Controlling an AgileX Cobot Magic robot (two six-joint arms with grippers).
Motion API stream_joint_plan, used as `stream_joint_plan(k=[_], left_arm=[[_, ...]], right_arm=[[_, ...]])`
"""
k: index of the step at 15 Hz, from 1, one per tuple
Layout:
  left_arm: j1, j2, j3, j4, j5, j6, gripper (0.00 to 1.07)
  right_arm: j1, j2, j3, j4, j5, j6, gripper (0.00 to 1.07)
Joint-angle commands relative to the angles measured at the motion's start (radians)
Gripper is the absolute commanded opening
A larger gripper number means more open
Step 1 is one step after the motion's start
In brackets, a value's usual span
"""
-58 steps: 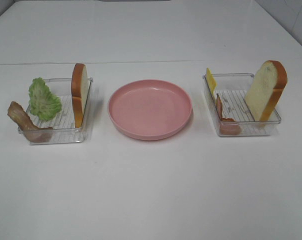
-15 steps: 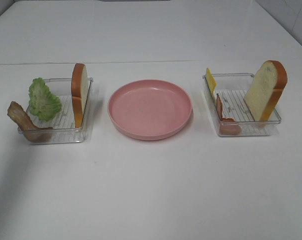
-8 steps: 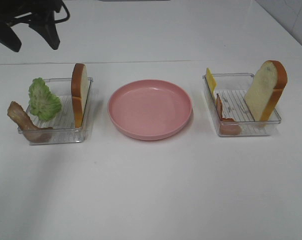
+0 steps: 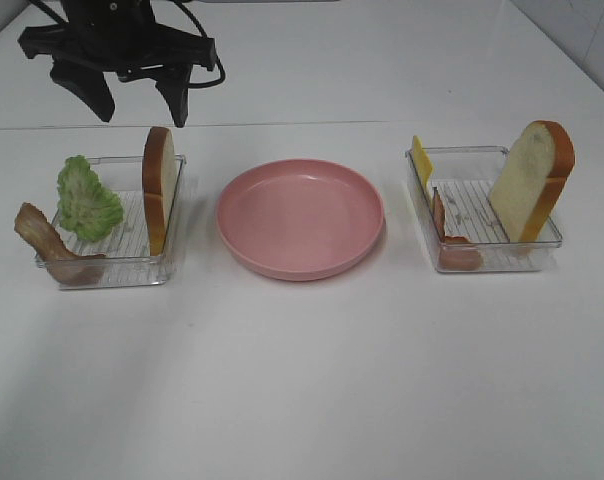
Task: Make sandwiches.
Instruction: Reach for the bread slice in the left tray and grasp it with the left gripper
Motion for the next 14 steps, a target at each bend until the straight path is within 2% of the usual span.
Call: stream_joint_plan(k=[1,10,12,13,14], left_arm=[[-0.007,0.043,-0.010,0.012,0.050,-0.015,0.72],[0.002,0.143,-0.010,0.017,-0.049,-0.029,0.70],[0.002,0.155,-0.010,0.015,-0.064,-0.029,0.60],[0.002,0.162,-0.010,0.015,-0.060,-0.029,0.45],[0.002,0.163,-0.010,0.015,-0.060,-0.029,0.38]], right_arm=[[-0.002,-0.011,0.003,-0.002,-0.012,0.006,0.78],[-0.002,-0.011,0.003,-0.001,-0.012,0.006,0.78],[-0.002,-0.011,0.003,-0.001,-0.012,0.006,0.78],[-0.002,-0.011,0.003,-0.001,-0.012,0.006,0.78],[-0.002,-0.011,0.003,-0.001,-0.012,0.006,0.78]])
